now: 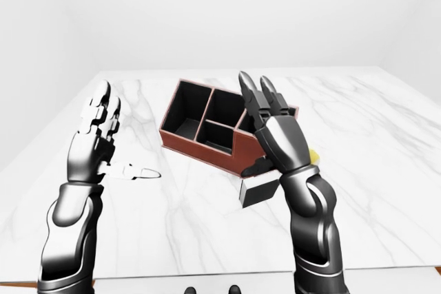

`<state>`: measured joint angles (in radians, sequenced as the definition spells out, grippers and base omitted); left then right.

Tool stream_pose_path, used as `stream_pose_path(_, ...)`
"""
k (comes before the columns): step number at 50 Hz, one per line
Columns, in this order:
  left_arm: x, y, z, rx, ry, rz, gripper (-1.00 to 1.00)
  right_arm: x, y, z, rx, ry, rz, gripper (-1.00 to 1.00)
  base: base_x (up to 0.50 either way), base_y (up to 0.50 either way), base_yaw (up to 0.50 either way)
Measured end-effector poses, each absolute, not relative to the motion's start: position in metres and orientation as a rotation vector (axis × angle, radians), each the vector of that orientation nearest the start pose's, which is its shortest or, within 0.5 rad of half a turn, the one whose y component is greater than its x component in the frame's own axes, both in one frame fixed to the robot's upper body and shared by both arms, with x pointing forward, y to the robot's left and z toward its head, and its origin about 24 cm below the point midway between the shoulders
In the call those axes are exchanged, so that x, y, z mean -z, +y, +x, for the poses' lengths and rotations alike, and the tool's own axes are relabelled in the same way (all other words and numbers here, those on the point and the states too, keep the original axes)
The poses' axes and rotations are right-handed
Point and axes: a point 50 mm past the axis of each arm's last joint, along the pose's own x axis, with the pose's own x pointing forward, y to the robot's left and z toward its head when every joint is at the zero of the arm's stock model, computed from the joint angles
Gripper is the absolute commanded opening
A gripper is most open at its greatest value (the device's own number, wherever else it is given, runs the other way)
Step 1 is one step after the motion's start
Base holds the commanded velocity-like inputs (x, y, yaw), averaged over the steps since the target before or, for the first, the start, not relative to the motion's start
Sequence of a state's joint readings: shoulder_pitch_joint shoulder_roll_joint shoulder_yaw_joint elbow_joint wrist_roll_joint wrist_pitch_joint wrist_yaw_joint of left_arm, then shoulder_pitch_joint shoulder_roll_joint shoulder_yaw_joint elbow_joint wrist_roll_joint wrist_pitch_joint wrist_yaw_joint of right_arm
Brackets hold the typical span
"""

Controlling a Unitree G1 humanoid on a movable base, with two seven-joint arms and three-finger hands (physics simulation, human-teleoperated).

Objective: Pick up the book and place it in the right compartment of the caddy.

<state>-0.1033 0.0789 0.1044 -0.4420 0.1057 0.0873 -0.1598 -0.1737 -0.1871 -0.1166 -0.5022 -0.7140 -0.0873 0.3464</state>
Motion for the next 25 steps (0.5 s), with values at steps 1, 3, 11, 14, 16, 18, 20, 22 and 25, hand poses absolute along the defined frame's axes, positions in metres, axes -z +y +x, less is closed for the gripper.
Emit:
stream_pose_path(1, -0.160, 0.167, 0.248, 0.057, -0.440, 0.224, 1.00, -0.192, -0.160, 0.242, -0.071, -0.555, -1.012, 0.98, 0.00, 0.00, 0.00)
stream_pose_path(3, -0.160, 0.168, 0.247, 0.056, -0.441, 0.223, 1.00, -0.190, -0.158, 0.240, -0.089, -0.545, -1.022, 0.88, 0.00, 0.00, 0.00)
stream_pose_path(11, -0.160, 0.171, 0.244, 0.051, -0.445, 0.219, 1.00, -0.182, -0.151, 0.228, -0.170, -0.498, -1.045, 0.81, 0.00, 0.00, 0.00)
stream_pose_path(14, -0.161, 0.171, 0.242, 0.049, -0.446, 0.217, 1.00, -0.179, -0.149, 0.224, -0.201, -0.483, -1.050, 0.70, 0.00, 0.00, 0.00)
stream_pose_path(16, -0.161, 0.172, 0.242, 0.048, -0.447, 0.216, 1.00, -0.178, -0.147, 0.222, -0.220, -0.473, -1.053, 0.71, 0.00, 0.00, 0.00)
stream_pose_path(18, -0.161, 0.172, 0.241, 0.047, -0.449, 0.215, 1.00, -0.176, -0.146, 0.219, -0.238, -0.461, -1.057, 0.69, 0.00, 0.00, 0.00)
stream_pose_path(20, -0.161, 0.173, 0.240, 0.046, -0.450, 0.215, 1.00, -0.174, -0.145, 0.217, -0.252, -0.448, -1.061, 0.69, 0.00, 0.00, 0.00)
stream_pose_path(22, -0.162, 0.173, 0.240, 0.045, -0.451, 0.214, 1.00, -0.172, -0.145, 0.216, -0.263, -0.433, -1.067, 0.69, 0.00, 0.00, 0.00)
stream_pose_path(25, -0.162, 0.173, 0.239, 0.044, -0.453, 0.213, 1.00, -0.168, -0.144, 0.213, -0.277, -0.410, -1.078, 0.65, 0.00, 0.00, 0.00)
